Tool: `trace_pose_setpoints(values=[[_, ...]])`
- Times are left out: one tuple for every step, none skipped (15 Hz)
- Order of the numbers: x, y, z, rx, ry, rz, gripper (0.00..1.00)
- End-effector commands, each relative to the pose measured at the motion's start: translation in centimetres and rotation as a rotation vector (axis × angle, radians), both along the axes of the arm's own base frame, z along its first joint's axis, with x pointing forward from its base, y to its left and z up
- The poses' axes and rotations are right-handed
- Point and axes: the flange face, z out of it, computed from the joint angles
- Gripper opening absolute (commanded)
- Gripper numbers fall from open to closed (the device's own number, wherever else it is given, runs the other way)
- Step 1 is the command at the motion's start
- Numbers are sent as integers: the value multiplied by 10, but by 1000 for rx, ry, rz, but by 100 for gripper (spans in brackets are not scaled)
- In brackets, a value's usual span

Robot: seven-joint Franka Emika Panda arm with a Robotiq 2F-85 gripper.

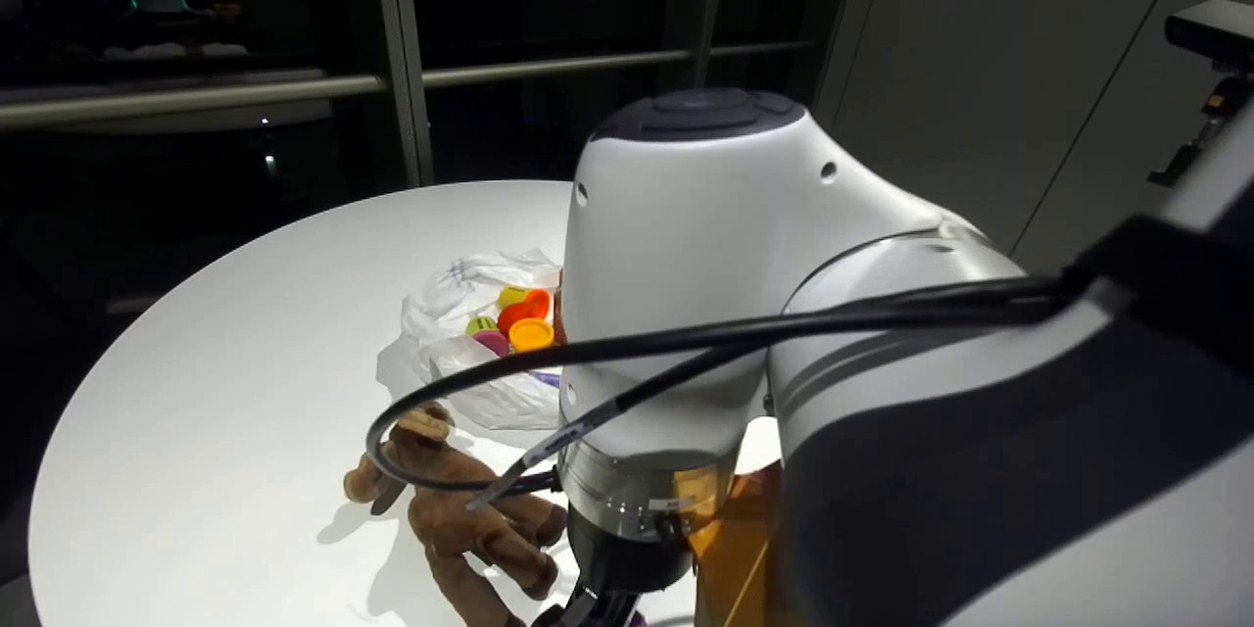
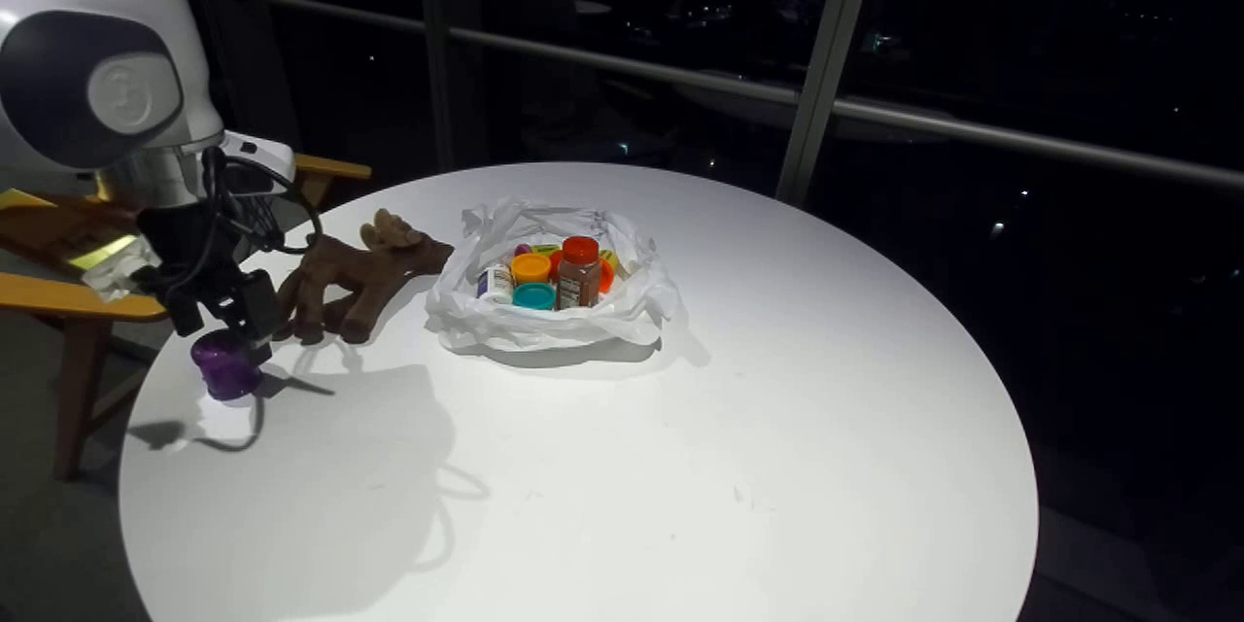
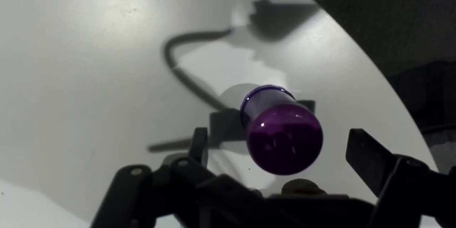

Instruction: Put the object on the table in the plastic bag

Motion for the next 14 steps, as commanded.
trace_pose_setpoints(values=[[7, -4, -7, -25, -67, -20, 100], [8, -7, -10, -34, -68, -22, 100], [8, -8, -12, -41, -63, -21, 82], [6, -9, -12, -49, -49, -15, 74], [5, -10, -13, -53, -41, -11, 66], [4, -9, -12, -53, -33, -9, 58], [2, -7, -11, -51, -25, -9, 51], [1, -5, -10, -51, -17, -9, 42], [1, -5, -10, -56, -10, -17, 35], [1, -4, -10, -66, 15, -35, 27], [4, -5, -8, -77, 19, -58, 24], [8, -6, -5, -88, 23, -82, 24], [14, -4, 0, -99, 24, -106, 24], [21, -2, 6, -111, 20, -134, 24]])
